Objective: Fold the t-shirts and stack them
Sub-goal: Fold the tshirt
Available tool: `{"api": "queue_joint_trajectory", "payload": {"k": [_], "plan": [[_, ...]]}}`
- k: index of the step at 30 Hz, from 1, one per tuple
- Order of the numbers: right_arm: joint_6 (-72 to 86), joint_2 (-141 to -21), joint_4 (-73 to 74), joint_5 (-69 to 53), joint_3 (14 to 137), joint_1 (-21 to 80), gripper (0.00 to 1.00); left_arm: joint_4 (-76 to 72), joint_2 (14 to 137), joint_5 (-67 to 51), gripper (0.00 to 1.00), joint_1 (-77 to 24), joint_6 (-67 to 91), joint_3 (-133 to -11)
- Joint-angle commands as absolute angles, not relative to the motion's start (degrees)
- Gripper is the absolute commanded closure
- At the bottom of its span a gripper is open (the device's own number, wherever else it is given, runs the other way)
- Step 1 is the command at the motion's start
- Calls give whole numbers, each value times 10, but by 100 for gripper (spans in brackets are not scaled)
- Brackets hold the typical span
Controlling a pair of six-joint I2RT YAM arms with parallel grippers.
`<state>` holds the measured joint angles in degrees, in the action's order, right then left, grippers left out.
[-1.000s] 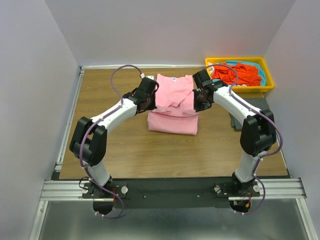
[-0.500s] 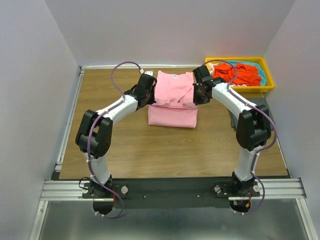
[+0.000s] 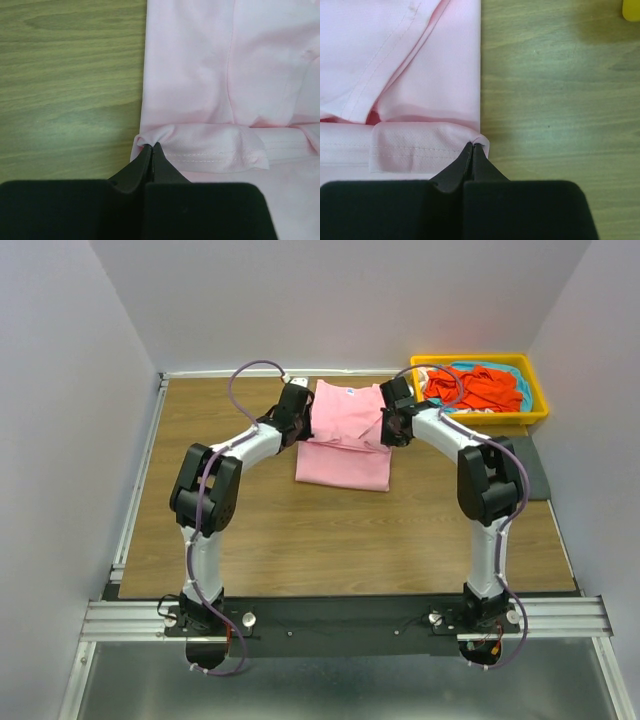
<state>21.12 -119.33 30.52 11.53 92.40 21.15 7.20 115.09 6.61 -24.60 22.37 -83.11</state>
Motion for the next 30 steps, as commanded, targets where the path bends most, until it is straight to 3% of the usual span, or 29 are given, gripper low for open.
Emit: {"api": "queue_joint_trajectory", "payload": {"k": [1,5,6,9,10,13,20,22,30], "plan": [[204,-1226,259,144,945,204,99,41,1179,53,100,-236,213,-852],[204,-1230,254,154,946,201,94,30,1191,43,95,-235,202,-856],[201,-1230,253,155,947,201,86,28,1191,42,92,-235,202,-856],[192,-1214,255,142,951,200,68,26,1182,45,71,-234,202,-854],[186,-1201,255,140,951,201,65,26,1176,46,60,-235,203,-849],[171,-1161,255,128,941,201,64,27,1140,50,44,-235,208,-830],[192,-1079,248,90,872,214,66,61,1035,82,43,-245,253,-763],[200,-1070,233,66,847,224,70,68,1011,88,45,-271,245,-741],[236,-1114,193,4,835,241,79,70,1042,82,54,-345,252,-698]]}}
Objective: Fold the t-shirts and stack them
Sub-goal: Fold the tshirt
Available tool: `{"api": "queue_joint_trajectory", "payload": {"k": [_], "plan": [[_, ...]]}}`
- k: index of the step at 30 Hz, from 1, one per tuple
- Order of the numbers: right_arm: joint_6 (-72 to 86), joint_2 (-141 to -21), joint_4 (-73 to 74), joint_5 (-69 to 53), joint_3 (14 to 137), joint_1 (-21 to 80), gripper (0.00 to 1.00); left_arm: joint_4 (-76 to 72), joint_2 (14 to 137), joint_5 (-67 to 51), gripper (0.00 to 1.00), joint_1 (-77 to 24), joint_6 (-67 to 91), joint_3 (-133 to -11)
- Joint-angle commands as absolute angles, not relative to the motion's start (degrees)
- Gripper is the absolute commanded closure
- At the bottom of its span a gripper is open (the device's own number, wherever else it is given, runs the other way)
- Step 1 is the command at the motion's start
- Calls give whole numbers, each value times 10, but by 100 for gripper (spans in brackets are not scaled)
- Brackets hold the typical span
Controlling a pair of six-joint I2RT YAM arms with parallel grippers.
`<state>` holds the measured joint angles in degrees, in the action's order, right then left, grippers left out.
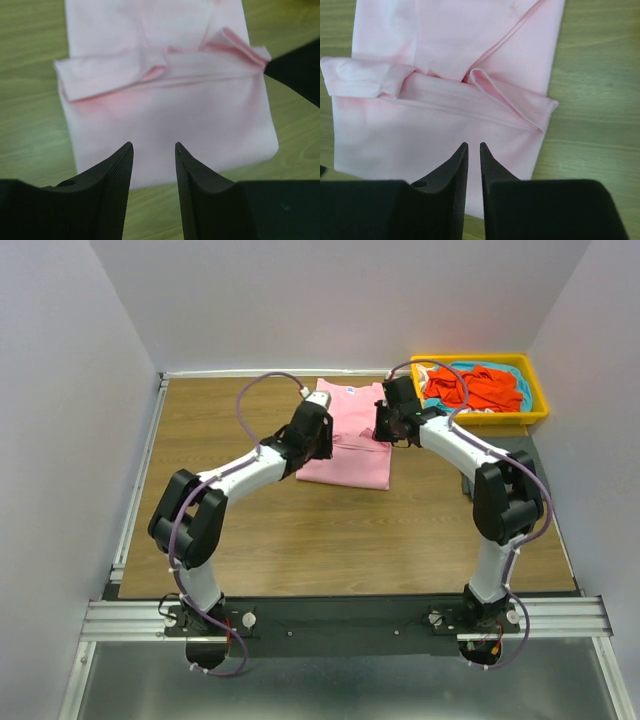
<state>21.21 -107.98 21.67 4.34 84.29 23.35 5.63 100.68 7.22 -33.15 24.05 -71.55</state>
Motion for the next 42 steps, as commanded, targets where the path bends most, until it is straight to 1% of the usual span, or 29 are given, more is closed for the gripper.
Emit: {"api": "queue_joint_trajectory", "payload": {"k": [1,2,7,12,16,19,22,23,27,29,34,35,38,39,42], "plan": [[237,-1127,186,-15,838,240,79,66,1048,83,55,-355,251,-700],[238,-1135,182,-19,843,241,81,65,1062,89,56,-359,250,-704],[244,-1175,166,-43,853,243,81,65,1099,92,56,-375,248,-720],[238,-1208,159,-49,861,243,81,66,1114,84,56,-378,251,-703],[227,-1221,157,3,874,243,81,70,1109,65,57,-383,248,-684],[220,-1231,156,82,899,243,81,76,1099,64,56,-388,246,-665],[213,-1247,155,125,943,236,81,78,1080,60,57,-391,250,-634],[210,-1252,155,125,971,230,81,79,1071,57,56,-392,250,-628],[200,-1261,156,107,1012,228,81,81,1041,51,56,-398,257,-594],[197,-1255,156,66,1016,227,81,83,1028,50,57,-400,265,-581],[197,-1184,145,-97,935,241,80,83,984,43,57,-407,289,-545],[195,-1170,142,-111,893,248,80,82,979,42,57,-409,292,-539],[202,-1123,117,-131,828,282,80,79,973,42,57,-412,297,-532],[209,-1116,99,-137,789,296,80,79,974,40,57,-413,297,-531],[240,-1098,67,-145,732,320,81,78,974,37,57,-415,297,-530]]}}
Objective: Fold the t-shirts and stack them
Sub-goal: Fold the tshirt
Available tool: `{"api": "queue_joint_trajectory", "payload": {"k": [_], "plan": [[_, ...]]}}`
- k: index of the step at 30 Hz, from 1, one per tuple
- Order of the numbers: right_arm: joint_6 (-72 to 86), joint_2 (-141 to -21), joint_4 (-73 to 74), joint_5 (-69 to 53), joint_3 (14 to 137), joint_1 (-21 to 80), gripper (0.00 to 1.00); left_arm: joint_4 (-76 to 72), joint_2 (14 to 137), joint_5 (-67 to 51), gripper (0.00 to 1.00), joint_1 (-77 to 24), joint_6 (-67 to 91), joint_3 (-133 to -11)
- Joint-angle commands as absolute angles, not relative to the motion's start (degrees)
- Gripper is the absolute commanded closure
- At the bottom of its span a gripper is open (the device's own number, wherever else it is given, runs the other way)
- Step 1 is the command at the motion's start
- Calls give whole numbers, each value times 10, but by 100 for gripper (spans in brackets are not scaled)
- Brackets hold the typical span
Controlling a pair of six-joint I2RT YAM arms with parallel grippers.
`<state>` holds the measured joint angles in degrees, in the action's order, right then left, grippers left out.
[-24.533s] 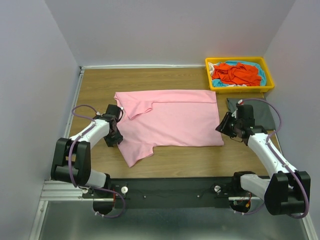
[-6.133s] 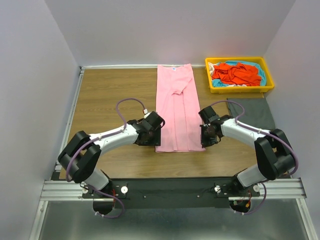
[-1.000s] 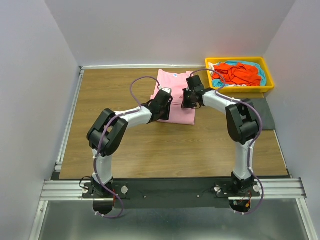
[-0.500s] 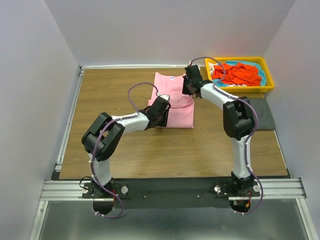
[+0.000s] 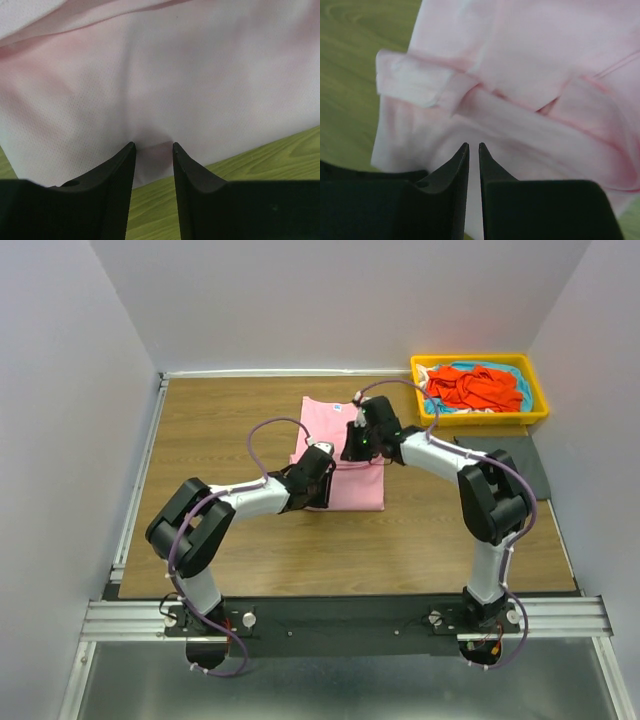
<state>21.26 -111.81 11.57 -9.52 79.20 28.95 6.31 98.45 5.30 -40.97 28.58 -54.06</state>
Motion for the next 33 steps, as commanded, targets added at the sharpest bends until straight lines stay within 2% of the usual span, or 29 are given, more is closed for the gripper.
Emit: {"api": "queue_joint_trajectory", "payload": {"k": [1,10,22,28,33], "plan": [[243,-1099,62,-143,723,325,81,79,973,38,57,-417,297,-530],[277,-1142,-31,-47,680,340,83,82,966,40,57,-421,303,-508],[242,-1195,-36,59,802,332,83,94,924,32,57,-447,315,-468],[208,-1204,-29,32,881,313,82,105,897,42,57,-450,321,-457],[222,-1135,-22,-47,831,314,79,115,846,89,57,-449,335,-470]]}}
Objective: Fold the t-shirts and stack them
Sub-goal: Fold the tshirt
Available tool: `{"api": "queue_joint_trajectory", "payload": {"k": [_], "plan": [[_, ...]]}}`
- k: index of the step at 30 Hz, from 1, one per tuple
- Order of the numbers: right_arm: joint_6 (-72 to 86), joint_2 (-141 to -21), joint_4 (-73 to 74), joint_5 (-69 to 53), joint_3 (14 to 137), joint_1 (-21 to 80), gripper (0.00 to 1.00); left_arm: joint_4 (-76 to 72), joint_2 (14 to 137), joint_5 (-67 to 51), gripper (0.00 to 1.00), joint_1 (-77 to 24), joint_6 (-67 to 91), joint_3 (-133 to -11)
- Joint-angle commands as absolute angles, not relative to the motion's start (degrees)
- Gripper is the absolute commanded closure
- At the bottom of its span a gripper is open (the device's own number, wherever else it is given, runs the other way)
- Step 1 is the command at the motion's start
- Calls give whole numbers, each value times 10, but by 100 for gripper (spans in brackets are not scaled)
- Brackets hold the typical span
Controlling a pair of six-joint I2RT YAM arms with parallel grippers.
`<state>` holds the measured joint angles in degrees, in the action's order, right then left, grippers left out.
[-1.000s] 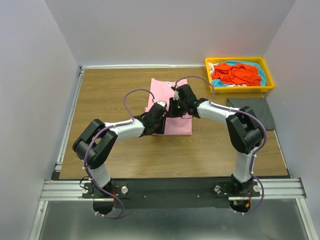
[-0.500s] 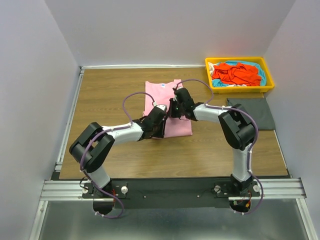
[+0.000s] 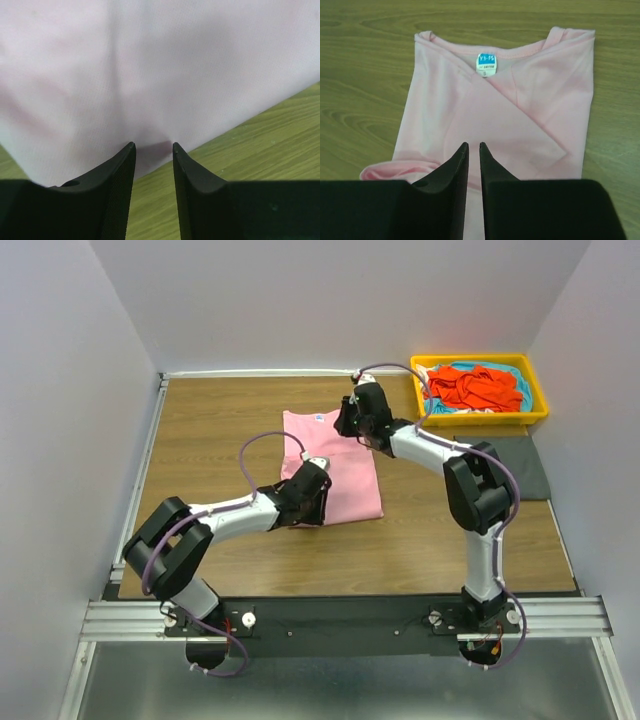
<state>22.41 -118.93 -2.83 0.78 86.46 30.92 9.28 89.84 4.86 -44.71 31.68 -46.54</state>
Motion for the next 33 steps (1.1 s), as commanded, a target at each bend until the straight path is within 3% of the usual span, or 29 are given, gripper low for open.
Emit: {"api": "queue_joint_trajectory", "payload": {"k": [1,9,12,14,21,27,33], "plan": [[228,-1119,-22,-60,816,311,79,108,834,95,57,-448,338,-471],[298,-973,-51,-277,592,269,76,35,717,57,55,-403,374,-416],[343,-939,-93,-337,514,254,76,18,722,21,62,-366,381,-378],[368,-933,-164,-354,430,240,76,4,735,6,68,-350,381,-356],[456,-1014,-393,-410,259,179,77,-60,773,-30,75,-308,401,-282],[432,-1031,-405,-425,209,142,77,-83,747,-42,77,-284,441,-220],[452,-952,-370,-475,256,138,72,-91,660,-30,76,-276,452,-225]]}}
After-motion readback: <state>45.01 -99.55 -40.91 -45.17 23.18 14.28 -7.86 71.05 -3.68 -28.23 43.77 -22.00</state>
